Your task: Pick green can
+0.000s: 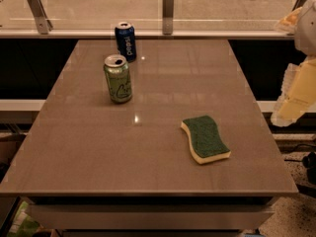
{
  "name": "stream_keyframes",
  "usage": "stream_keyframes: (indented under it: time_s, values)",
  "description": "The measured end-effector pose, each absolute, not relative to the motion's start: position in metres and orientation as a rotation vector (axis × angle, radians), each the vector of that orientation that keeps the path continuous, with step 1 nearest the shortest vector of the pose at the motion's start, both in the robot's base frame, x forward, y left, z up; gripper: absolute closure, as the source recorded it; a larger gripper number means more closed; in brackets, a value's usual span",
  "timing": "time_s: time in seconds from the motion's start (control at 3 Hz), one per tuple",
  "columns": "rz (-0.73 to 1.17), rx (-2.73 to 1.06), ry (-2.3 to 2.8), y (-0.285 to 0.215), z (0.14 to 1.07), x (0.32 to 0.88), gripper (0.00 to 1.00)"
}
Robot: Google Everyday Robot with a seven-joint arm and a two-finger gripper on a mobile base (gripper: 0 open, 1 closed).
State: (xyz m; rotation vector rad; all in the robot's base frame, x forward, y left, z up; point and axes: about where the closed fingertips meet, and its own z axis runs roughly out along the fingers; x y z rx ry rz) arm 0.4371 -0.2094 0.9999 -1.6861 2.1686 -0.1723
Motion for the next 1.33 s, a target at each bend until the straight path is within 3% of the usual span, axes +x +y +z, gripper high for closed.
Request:
stream_keyframes:
  time_s: [1.33]
  values:
    - [-0.059, -1.364, 2.269, -0.2022, 1.0090, 0.4423, 0.00]
